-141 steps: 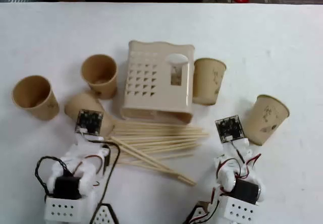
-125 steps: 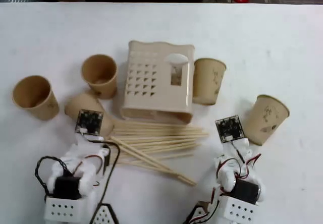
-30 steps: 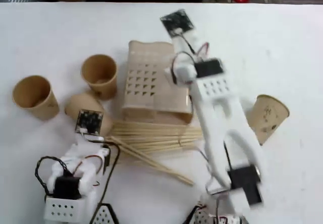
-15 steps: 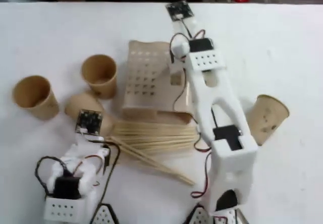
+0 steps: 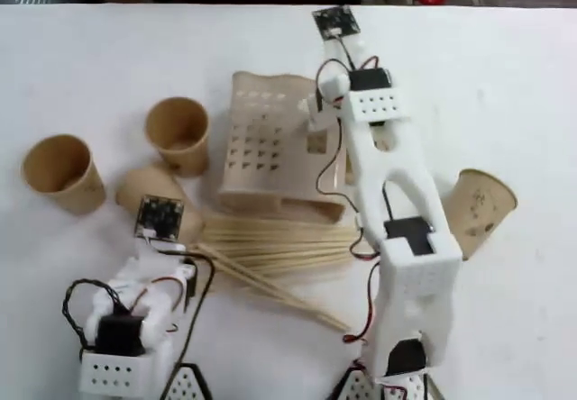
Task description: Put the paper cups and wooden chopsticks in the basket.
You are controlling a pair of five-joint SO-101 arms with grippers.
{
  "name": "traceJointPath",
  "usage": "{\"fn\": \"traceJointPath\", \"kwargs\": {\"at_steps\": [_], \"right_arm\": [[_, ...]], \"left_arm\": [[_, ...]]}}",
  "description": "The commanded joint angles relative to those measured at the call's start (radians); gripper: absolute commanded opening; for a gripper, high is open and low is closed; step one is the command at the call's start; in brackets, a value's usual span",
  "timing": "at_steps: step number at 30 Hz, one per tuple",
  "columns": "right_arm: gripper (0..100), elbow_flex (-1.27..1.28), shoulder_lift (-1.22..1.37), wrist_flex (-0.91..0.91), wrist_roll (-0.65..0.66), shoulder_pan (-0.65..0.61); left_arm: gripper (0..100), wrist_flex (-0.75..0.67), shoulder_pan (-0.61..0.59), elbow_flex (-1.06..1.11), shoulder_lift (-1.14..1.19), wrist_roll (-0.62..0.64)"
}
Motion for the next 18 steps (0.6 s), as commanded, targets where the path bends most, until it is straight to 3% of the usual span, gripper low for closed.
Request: {"fn": "traceJointPath", "kwargs": {"at_steps": [1, 4, 8, 13, 18], "right_arm": [[18.0, -0.021, 0.045, -0.044, -0.002, 0.007], [15.9, -0.021, 0.085, -0.059, -0.002, 0.008], [0.5, -0.021, 0.101, -0.059, -0.002, 0.010], [1.9, -0.021, 0.070, -0.062, -0.011, 0.016], [1.5, -0.012, -0.082, -0.062, -0.109, 0.030]], "left_arm": [[11, 0.000, 0.015, 0.000, -0.004, -0.008], [11, 0.000, 0.015, 0.000, -0.004, -0.008], [11, 0.000, 0.015, 0.000, -0.004, -0.008], [11, 0.000, 0.015, 0.000, -0.004, -0.008], [11, 0.000, 0.015, 0.000, -0.004, -0.008]]}}
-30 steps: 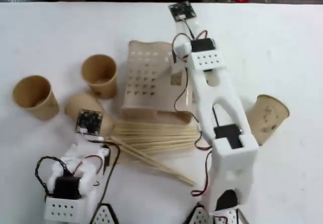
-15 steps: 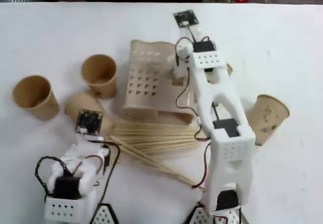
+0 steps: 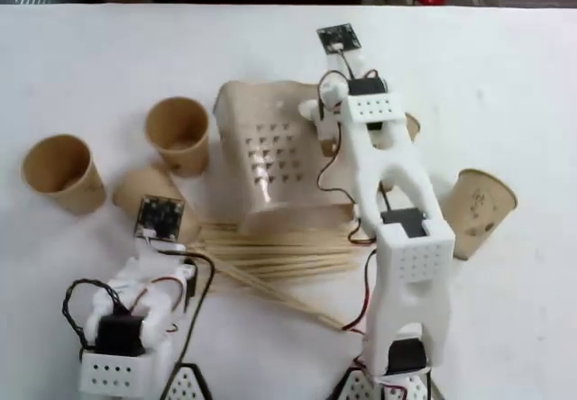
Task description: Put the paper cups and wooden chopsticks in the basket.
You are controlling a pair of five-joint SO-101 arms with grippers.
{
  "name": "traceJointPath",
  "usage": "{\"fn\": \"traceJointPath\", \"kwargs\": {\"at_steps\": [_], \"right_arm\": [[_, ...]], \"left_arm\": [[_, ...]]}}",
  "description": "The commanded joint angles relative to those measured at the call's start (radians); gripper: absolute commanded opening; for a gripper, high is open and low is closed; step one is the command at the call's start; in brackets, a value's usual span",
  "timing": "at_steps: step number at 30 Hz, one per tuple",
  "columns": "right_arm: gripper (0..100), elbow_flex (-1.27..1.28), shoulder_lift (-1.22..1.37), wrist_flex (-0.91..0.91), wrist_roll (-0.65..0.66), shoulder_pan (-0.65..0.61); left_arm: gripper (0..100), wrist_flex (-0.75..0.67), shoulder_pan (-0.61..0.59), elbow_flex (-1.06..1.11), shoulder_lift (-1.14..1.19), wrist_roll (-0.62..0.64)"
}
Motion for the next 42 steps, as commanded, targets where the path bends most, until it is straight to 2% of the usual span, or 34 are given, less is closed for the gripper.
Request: {"fn": "traceJointPath", "kwargs": {"at_steps": [1, 9, 22, 35, 42], "right_arm": [[1.5, -0.011, -0.179, 0.007, -0.055, 0.021], [1.5, 0.043, -0.470, 0.077, -0.109, 0.021], [1.5, 0.511, -1.089, -0.001, -0.114, 0.012], [1.6, 0.994, -1.587, -0.059, -0.104, 0.022], [1.6, 1.115, -1.750, -0.093, -0.104, 0.022]], "left_arm": [[11, 0.000, 0.015, 0.000, -0.004, -0.008], [11, 0.000, 0.015, 0.000, -0.004, -0.008], [11, 0.000, 0.015, 0.000, -0.004, -0.008], [11, 0.000, 0.019, 0.000, -0.004, -0.005], [11, 0.000, 0.013, 0.000, -0.005, -0.008]]}}
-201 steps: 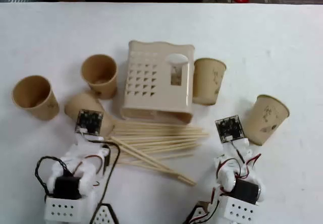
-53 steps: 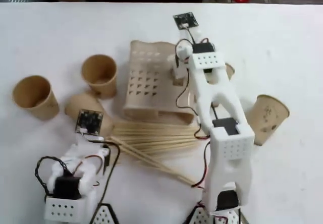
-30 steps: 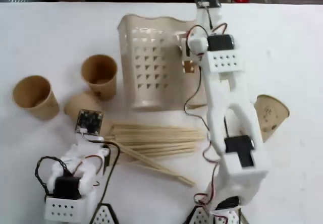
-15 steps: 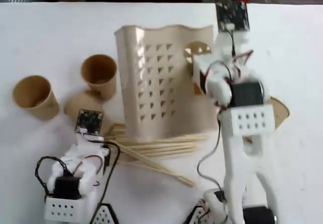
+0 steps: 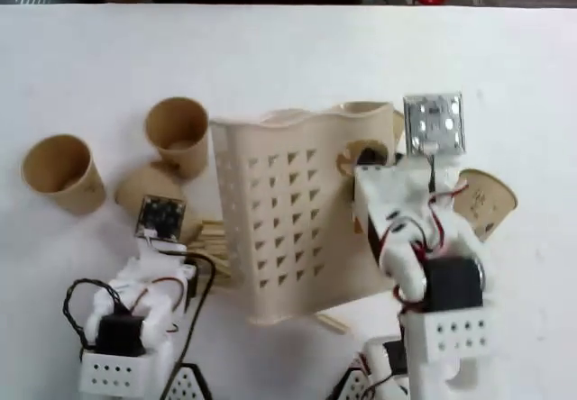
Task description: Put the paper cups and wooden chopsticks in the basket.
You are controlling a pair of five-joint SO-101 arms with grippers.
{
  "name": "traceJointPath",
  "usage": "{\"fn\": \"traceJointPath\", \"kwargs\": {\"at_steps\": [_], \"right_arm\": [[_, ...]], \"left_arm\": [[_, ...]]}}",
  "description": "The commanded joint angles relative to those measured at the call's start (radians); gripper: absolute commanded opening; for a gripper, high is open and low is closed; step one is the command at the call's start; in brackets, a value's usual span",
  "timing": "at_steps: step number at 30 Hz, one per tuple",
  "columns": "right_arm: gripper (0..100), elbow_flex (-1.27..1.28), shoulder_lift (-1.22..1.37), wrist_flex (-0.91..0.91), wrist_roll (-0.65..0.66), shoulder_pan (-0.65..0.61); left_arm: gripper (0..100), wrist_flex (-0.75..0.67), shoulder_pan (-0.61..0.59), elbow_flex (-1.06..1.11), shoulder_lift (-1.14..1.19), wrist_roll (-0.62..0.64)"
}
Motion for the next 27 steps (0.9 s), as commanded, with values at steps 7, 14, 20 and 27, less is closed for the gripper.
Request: {"fn": "traceJointPath", "kwargs": {"at_steps": [7, 14, 20, 27], "right_arm": [[1.6, 0.002, -0.054, -0.044, -0.003, 0.008], [1.6, 0.003, -0.031, -0.084, -0.003, 0.008], [1.6, -0.023, 0.142, -0.208, -0.003, 0.008], [1.6, -0.166, 0.444, -0.390, -0.011, 0.008]], "left_arm": [[11, -0.167, -0.008, -0.002, -0.008, -0.064], [11, -0.267, -0.042, -0.285, 0.001, -0.276], [24, -0.206, 0.016, -0.629, 0.222, -0.218], [29, -0.100, 0.179, -0.845, 0.418, -0.155]]}}
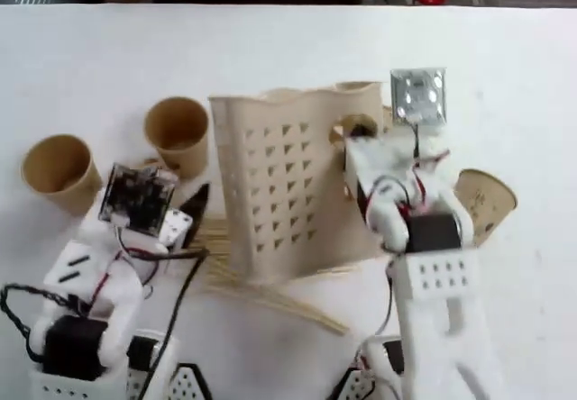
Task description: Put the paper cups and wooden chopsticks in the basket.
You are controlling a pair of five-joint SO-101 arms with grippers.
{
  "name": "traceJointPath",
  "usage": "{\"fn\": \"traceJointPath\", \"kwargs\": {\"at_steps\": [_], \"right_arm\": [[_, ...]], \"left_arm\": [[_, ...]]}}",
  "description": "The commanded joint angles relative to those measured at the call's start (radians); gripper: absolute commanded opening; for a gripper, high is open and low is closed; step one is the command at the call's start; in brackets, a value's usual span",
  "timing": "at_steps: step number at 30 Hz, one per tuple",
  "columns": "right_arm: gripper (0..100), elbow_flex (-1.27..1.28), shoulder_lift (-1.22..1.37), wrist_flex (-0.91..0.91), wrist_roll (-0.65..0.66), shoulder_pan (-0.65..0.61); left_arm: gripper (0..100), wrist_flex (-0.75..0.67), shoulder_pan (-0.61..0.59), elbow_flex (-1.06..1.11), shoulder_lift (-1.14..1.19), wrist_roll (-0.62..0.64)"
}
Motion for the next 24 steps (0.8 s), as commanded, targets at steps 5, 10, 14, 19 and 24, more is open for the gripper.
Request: {"fn": "traceJointPath", "kwargs": {"at_steps": [5, 10, 14, 19, 24], "right_arm": [[1.6, -0.181, 0.205, -0.173, -0.012, 0.007], [1.6, -0.184, 0.246, -0.186, -0.012, -0.002], [1.6, -0.181, 0.211, -0.143, -0.014, -0.002], [1.6, -0.181, 0.196, -0.136, -0.014, -0.002], [1.6, -0.143, 0.223, -0.136, -0.009, -0.070]], "left_arm": [[35, 0.101, 0.093, -0.083, -0.053, 0.032], [35, -0.002, 0.160, 0.043, -0.114, 0.032], [35, -0.242, 0.174, 0.210, -0.036, 0.032], [35, -0.448, 0.051, 0.261, 0.157, 0.038], [35, -0.575, 0.025, 0.262, 0.364, 0.038]]}}
